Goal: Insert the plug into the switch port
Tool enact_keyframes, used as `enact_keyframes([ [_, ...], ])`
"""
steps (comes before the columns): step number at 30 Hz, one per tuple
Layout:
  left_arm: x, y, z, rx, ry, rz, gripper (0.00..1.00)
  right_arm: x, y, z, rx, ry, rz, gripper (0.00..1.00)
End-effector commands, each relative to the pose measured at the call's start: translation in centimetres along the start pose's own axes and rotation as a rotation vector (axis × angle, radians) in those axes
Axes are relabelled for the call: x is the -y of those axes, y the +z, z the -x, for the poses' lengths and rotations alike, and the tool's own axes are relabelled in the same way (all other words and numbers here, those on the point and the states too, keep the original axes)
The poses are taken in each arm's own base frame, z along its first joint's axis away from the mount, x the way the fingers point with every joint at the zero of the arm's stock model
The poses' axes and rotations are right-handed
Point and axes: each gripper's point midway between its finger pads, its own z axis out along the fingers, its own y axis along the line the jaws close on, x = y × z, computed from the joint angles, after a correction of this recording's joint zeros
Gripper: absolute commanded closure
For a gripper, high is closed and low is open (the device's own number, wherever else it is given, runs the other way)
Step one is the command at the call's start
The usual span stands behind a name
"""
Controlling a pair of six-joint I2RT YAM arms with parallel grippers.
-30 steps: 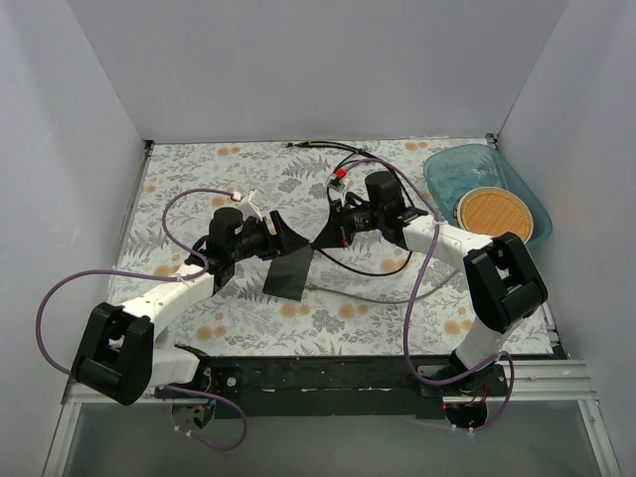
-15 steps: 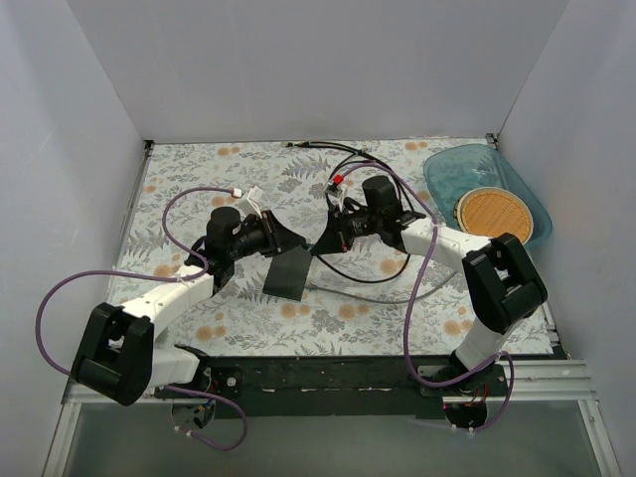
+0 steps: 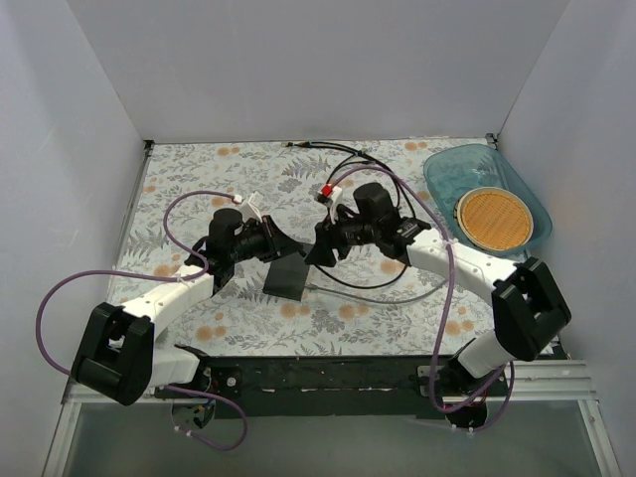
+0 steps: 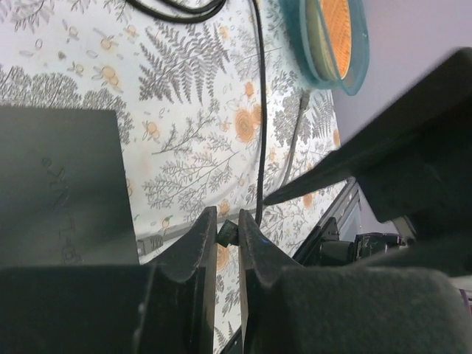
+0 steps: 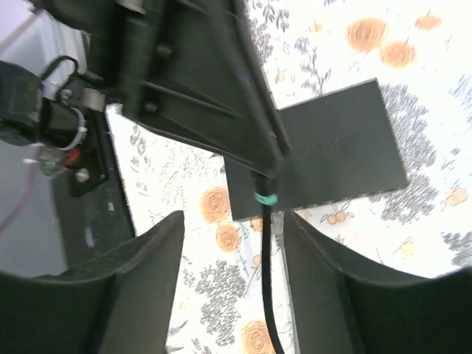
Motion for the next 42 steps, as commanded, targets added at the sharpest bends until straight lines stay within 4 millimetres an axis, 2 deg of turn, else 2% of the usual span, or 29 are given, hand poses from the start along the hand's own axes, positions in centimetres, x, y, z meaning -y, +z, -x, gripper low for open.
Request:
enact_keyframes([
  [1,0.0,-0.4,0.7,0.005,-0.027,0.056,1.0,0.3,-0.7,2.2,0.04,-0.213,-0.241,0.34],
  [2,-0.2,-0.4,0.7,0.002,-0.037,0.073,1.0,-0.4,-0.3,2.0,0.035,-0.228,-0.25,0.34],
  [6,-1.1,-0.7,0.6,-0.014,-0.082,0.153,1.0,0.1,0.3,1.6,0.005,-0.282,-0.344,0.34],
  [9,-1.1,-0.7,0.7,-0.018,-0.099,0.165,1.0,0.8,1.0,0.8,-0.034,-0.287,-0.387,0.37],
  [14,-0.6,-0.8,0.8,-0.019,-0.11,0.154,1.0,1.9,1.5,0.5,-0.056,-0.287,-0.457,0.43],
  [25,-0.8,-0.8,0.3,-0.034,-0.107,0.154,1.0,1.9,2.9,0.6,-0.02,-0.266,-0.426,0.51],
  [27,-0.7,-0.8,0.4,-0.032,-0.105,0.153,1.0,1.2,3.3,0.4,-0.023,-0.266,-0.377,0.51],
  [33,-0.6,-0.8,0.4,-0.033,-0.103,0.15,1.0,0.7,4.0,0.1,-0.026,-0.237,-0.341,0.56],
  [36,-0.5,-0.9,0.5,-0.031,-0.101,0.146,1.0,0.8,4.3,-0.3,-0.036,-0.226,-0.335,0.66],
  [37,-0.4,-0.9,0.6,-0.031,-0.101,0.144,1.0,0.9,4.3,-0.5,-0.041,-0.221,-0.337,0.73],
  [39,-0.3,-0.9,0.6,-0.03,-0.099,0.14,1.0,1.1,4.4,-0.5,-0.038,-0.213,-0.346,0.81],
  [40,-0.2,-0.9,0.6,-0.03,-0.099,0.138,1.0,1.1,4.4,-0.6,-0.039,-0.21,-0.348,0.96],
  [42,-0.3,-0.9,0.5,-0.034,-0.099,0.14,1.0,1.3,4.3,-0.5,-0.035,-0.208,-0.36,0.99],
])
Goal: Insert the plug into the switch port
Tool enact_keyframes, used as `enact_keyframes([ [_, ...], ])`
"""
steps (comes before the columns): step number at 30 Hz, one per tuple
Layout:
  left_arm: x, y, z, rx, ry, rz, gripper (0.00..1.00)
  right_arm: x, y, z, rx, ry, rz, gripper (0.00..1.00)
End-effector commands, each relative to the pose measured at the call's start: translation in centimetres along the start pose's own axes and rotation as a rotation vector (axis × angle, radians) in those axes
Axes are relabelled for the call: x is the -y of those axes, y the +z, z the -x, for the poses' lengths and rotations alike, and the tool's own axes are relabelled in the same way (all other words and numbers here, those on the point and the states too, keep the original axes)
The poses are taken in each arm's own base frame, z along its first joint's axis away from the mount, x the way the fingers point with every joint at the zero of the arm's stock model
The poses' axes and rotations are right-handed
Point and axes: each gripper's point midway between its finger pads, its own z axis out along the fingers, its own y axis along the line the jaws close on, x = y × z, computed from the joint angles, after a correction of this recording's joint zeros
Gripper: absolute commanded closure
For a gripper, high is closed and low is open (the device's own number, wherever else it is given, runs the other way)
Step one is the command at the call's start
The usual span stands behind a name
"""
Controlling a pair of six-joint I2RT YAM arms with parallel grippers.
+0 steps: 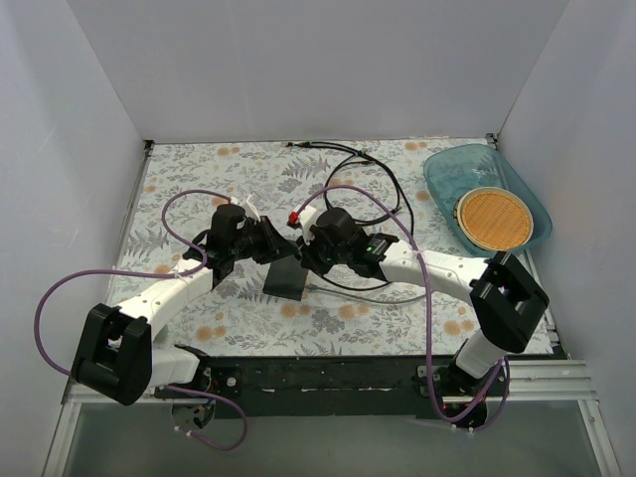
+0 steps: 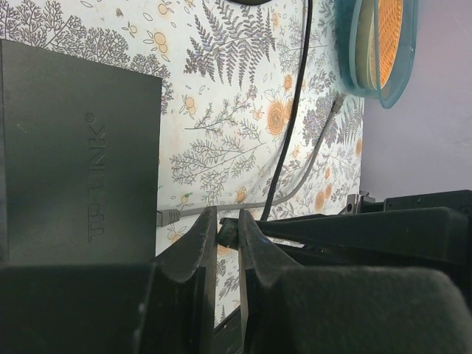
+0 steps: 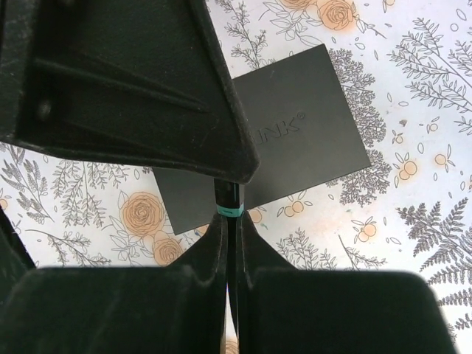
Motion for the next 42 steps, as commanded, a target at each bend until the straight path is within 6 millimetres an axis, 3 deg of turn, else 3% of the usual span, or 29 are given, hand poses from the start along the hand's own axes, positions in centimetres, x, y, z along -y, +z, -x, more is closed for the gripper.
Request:
enact_keyframes([
  [1,1.7,-0.6,0.9,0.013,0.031,-0.044,1.0,0.1,0.0,2.6,0.072,0.006,-0.015,0.99],
  [3,1.7,-0.7,0.7,0.01,0.04,-0.048,1.0,0.2,-0.1,2.7,0.075,0.003,-0.023,0.99],
  [4,1.6,-0.7,0.8,0.014,0.045,-0.043,0.9,0.2,-0.2,2.7,0.077,-0.002,-0.024,0.99],
  [6,1.4,-0.7,1.1,0.027,0.06,-0.023,0.61,0.4,-0.2,2.3,0.069,-0.009,-0.032,0.99],
  [7,1.6,-0.9,1.6,0.043,0.071,-0.017,0.41,0.5,-0.3,2.4,0.072,-0.013,-0.037,0.99],
  [8,0.8,-0.9,1.9,0.064,0.073,0.026,0.3,0.6,-0.3,2.0,0.065,-0.015,-0.042,0.99],
  [11,-0.1,-1.3,3.1,0.118,0.083,0.101,0.1,0.9,-0.8,1.4,0.061,-0.019,-0.052,0.99],
  [12,-0.4,-1.4,3.5,0.134,0.092,0.124,0.08,1.0,-0.7,1.4,0.074,-0.021,-0.056,0.99],
  [23,-4.5,-1.2,4.2,0.163,0.122,0.324,0.05,3.1,-1.9,-2.0,0.015,-0.042,-0.064,0.99],
  [27,-5.9,-0.7,3.9,0.138,0.152,0.363,0.05,3.3,-2.0,-4.3,-0.064,-0.071,-0.02,0.99],
  [33,-7.2,0.8,2.7,0.098,0.188,0.337,0.05,3.3,-1.3,-7.5,-0.189,-0.099,0.021,0.99],
  [42,-9.5,4.1,1.6,0.015,0.21,0.34,0.11,3.1,-0.7,-9.7,-0.282,-0.073,0.043,0.99],
])
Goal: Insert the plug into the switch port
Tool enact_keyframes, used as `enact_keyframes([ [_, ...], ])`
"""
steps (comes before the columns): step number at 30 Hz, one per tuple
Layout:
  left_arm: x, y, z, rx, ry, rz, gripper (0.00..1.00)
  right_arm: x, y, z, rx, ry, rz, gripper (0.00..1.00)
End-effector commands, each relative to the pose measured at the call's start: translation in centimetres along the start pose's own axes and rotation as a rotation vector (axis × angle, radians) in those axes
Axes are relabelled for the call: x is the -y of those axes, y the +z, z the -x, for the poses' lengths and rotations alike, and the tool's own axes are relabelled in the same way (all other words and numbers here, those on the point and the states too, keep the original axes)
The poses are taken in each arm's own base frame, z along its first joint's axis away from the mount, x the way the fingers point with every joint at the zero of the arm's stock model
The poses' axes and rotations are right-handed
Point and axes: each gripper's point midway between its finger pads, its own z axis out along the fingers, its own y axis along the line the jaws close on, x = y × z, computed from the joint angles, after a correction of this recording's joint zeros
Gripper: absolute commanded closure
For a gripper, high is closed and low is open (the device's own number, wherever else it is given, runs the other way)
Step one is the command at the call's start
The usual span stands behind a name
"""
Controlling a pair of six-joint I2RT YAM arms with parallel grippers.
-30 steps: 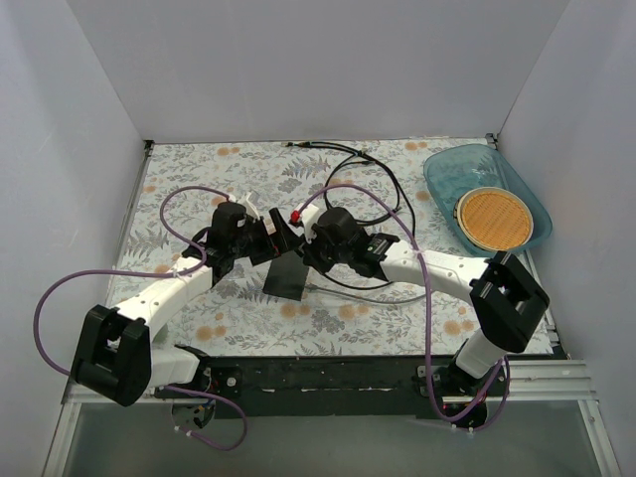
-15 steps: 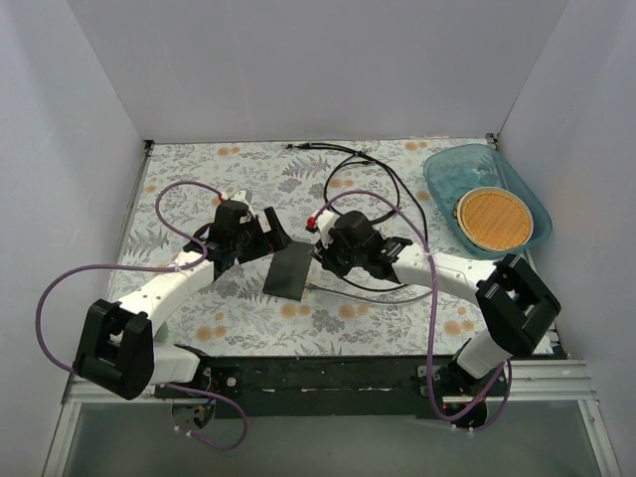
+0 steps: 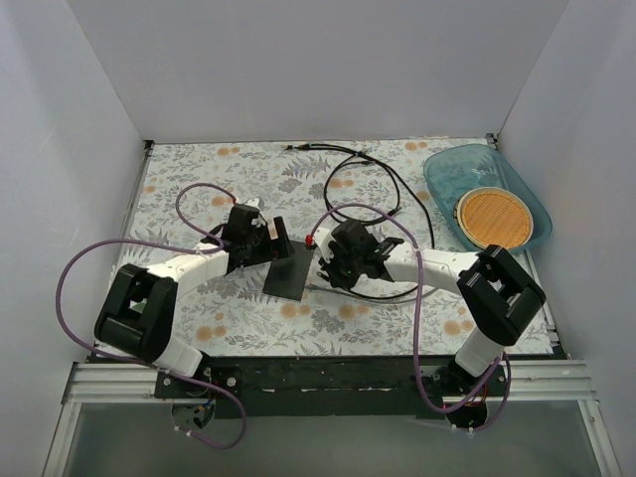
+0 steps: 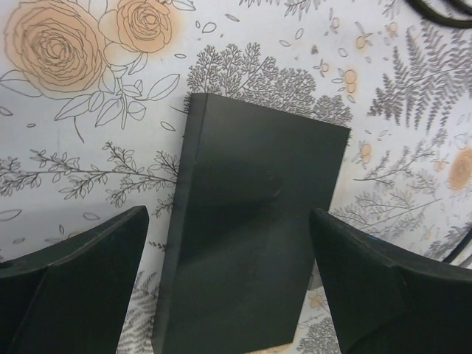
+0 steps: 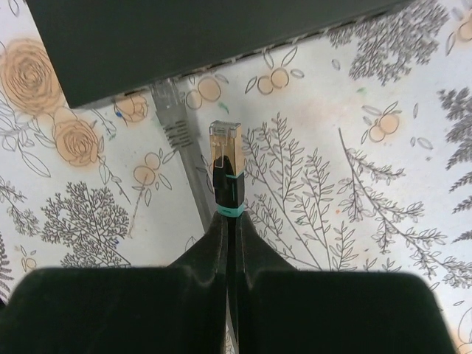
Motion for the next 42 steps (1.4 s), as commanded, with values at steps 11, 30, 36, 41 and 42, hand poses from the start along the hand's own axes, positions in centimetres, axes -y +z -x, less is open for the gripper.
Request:
enact_keyframes([
  [11,3.5,1.4,0.2,-0.01,0.073,-0.214,0.15,0.8,0.5,0.0,-0.075,0.006,-0.024,0.99],
  [30,3.6,1.8,-0.5,-0.046,0.072,-0.236,0.15,1.0,1.8,-0.3,-0.153,0.033,-0.01,0.99],
  [36,3.3,1.5,-0.9,-0.049,0.05,-0.223,0.15,0.5,1.7,-1.1,-0.209,0.059,0.003,0.99],
  [41,2.3,1.0,-0.8,-0.019,0.031,-0.173,0.15,-0.6,2.1,-1.3,-0.215,0.071,0.04,0.99],
  [42,2.1,1.0,-0.9,-0.019,0.027,-0.162,0.15,-0.9,2.2,-1.3,-0.213,0.064,0.044,0.99],
])
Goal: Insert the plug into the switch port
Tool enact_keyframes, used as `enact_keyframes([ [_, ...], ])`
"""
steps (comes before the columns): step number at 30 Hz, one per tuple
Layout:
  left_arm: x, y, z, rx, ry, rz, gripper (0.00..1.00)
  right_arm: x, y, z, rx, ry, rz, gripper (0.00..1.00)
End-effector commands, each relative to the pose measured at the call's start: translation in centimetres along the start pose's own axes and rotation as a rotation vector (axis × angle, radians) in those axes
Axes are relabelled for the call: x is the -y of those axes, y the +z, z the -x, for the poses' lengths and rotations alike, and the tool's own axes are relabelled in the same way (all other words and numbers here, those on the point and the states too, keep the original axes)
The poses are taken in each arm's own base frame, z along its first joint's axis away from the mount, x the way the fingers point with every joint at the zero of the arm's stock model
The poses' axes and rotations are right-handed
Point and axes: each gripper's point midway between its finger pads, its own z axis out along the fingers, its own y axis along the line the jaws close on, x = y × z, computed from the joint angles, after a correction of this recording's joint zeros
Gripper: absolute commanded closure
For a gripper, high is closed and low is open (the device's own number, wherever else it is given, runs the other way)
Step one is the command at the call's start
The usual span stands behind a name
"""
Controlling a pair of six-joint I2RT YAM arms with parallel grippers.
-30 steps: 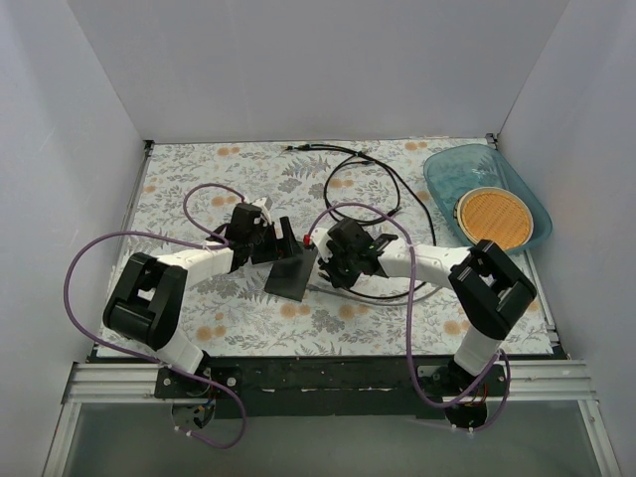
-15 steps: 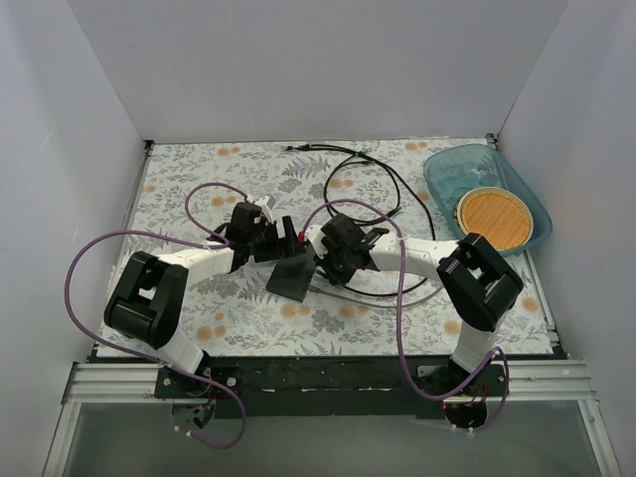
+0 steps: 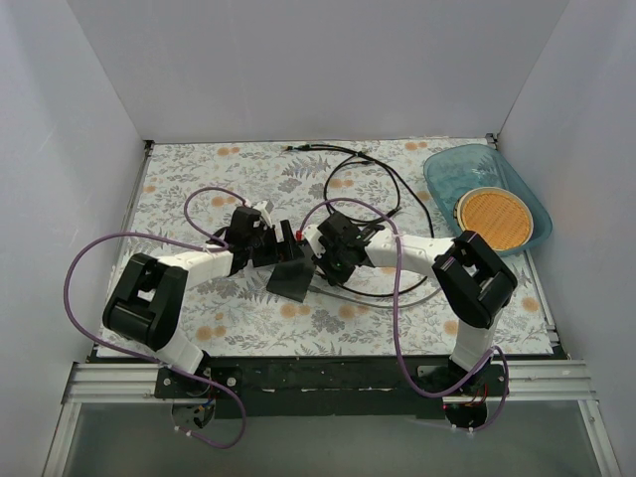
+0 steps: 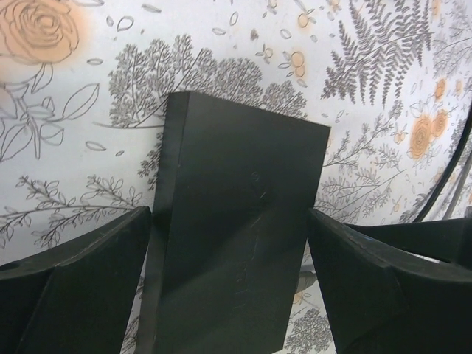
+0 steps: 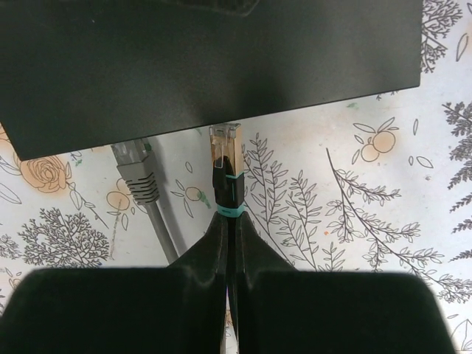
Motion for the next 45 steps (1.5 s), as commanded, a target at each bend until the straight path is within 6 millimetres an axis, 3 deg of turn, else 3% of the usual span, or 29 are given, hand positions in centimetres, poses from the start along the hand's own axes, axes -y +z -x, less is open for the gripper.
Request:
enact_keyframes([
  [1,-0.2,-1.2,0.3,0.038,-0.011,0.029,0.15,-1.8,0.5,-0.6,-0.042,0.015,0.054,0.99],
  [21,-1.4,-3.2,-0.3,0.071,-0.033,0.102,0.16,-2.6,1.2,-2.2,-0.106,0.008,0.048,0.99],
  [45,-1.4,-2.4,-0.3,0.051,-0.014,0.089,0.16,-3.1,1.0,-2.5,-0.203,0.005,0.084,0.99],
])
